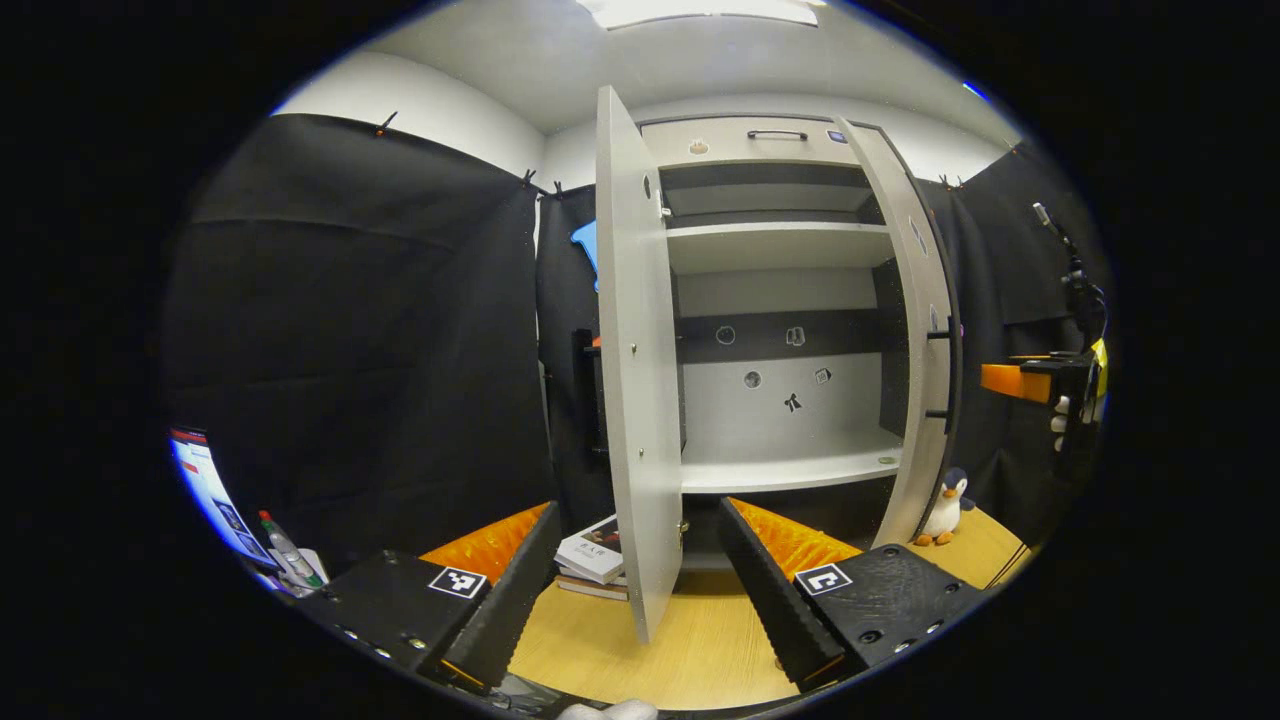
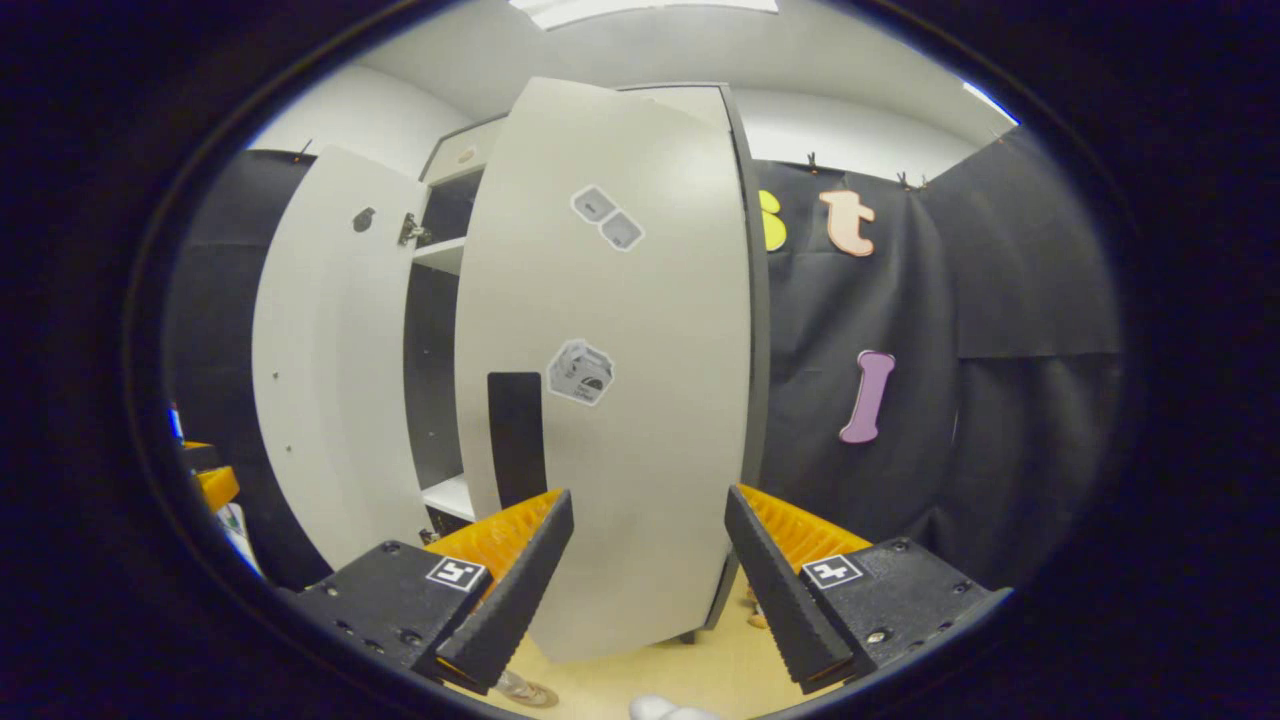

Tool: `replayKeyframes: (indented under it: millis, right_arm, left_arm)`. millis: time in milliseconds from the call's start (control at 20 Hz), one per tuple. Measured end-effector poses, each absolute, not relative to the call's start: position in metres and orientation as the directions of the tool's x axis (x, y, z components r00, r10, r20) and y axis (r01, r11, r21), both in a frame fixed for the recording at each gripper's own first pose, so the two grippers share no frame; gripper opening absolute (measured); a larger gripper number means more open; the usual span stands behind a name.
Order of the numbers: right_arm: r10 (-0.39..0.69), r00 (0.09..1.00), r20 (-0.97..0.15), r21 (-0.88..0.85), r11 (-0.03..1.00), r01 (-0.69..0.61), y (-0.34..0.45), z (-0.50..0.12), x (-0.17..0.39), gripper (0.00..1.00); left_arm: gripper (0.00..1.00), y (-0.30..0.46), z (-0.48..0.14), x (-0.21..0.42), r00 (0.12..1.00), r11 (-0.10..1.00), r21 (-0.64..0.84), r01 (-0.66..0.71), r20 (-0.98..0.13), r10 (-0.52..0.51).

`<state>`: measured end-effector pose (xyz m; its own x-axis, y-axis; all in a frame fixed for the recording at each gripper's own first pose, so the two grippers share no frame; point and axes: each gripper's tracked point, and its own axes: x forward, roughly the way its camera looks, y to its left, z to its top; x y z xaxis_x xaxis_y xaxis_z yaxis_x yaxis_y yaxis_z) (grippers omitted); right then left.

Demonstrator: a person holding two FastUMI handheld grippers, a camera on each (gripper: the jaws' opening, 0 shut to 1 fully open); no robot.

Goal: Grasp the bottle in the cabinet with the left hand and place it on the coaster, then close the right door with the right hand and the left door with the left hand.

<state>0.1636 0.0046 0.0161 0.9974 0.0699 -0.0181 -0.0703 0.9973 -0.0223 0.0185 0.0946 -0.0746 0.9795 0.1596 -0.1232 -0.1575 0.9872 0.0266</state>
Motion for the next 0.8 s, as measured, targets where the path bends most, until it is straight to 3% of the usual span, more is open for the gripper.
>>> replayKeyframes:
  millis: [500,800]
  right_arm:
    - [-0.041,0.997,-0.061,0.004,0.999,0.041,0.002,-0.005,0.114,1.0]
    - [-0.079,0.993,-0.084,-0.025,0.997,0.077,0.008,-0.014,0.069,0.98]
  left_arm:
    - [0.96,0.121,-0.075,0.036,0.992,0.997,0.0,-0.075,-0.098,0.075]
    - [0.95,0.196,-0.058,0.063,0.987,0.988,-0.009,-0.157,-0.047,0.156]
